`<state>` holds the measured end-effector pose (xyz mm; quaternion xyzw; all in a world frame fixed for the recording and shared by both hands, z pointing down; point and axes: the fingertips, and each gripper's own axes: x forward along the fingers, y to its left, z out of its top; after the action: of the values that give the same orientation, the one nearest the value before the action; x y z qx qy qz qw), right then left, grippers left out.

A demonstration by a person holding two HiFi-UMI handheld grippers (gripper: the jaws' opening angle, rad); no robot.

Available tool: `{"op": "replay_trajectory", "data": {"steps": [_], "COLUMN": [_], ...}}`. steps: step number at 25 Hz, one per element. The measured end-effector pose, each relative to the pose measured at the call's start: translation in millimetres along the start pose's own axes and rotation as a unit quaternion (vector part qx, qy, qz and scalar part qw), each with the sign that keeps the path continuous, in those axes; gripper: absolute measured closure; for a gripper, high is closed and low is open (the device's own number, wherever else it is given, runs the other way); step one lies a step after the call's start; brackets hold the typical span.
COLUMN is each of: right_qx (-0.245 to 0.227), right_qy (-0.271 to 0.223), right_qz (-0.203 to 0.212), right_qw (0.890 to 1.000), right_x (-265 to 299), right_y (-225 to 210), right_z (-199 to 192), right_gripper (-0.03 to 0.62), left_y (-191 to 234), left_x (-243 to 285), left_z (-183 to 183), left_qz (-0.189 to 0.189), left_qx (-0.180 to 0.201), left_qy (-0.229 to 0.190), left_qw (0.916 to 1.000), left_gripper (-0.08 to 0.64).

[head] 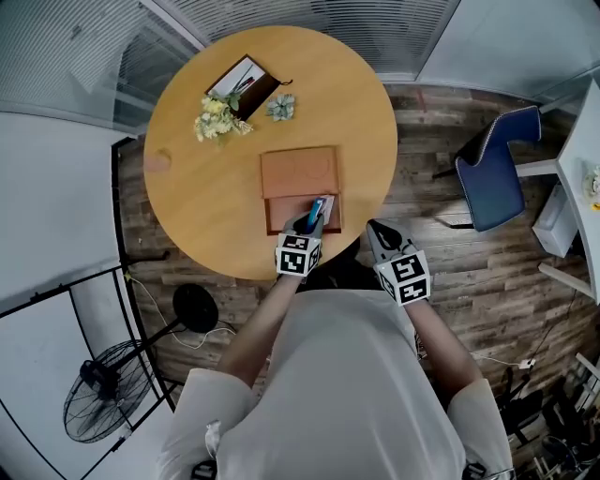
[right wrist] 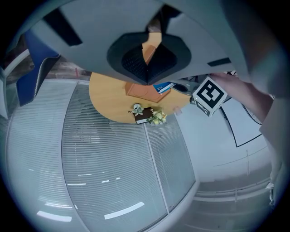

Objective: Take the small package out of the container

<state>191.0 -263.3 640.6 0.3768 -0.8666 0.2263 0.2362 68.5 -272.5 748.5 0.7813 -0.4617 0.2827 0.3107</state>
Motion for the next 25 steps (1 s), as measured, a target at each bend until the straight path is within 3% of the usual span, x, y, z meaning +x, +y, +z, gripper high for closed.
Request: {"op": "replay_trajectory", "data": {"steps": [11,17,25], "right_qx": [-0.015,-0.017,-0.042], "right_qy": [-0.019,-0.043,-0.067], "right_qz": [-0.006,-0.045,-0.106], "right_qw": [1.000,0.998,0.991], "right_x": [-7.1,-24.3,-57.9], "right_y": [56.2,92.4,162.6], "right_z": [3.7,9.9,21.2], "right_gripper": [0.591,0.591,0.591], "left_y": [18.5,32.2,46.9], "left_x": [-90.0,-151.1,-241.7], "left_z": [4.5,0.2,-7.6], "left_qz": [-0.010,-0.019,-0.058], "left_qx": [0.013,0.035,0.057], "left_qy": [-0.055,-0.076,-0.120], "left_qw": [0.9984,0.9963,0.9894], "left_gripper": [0.486,0.486,0.486]}}
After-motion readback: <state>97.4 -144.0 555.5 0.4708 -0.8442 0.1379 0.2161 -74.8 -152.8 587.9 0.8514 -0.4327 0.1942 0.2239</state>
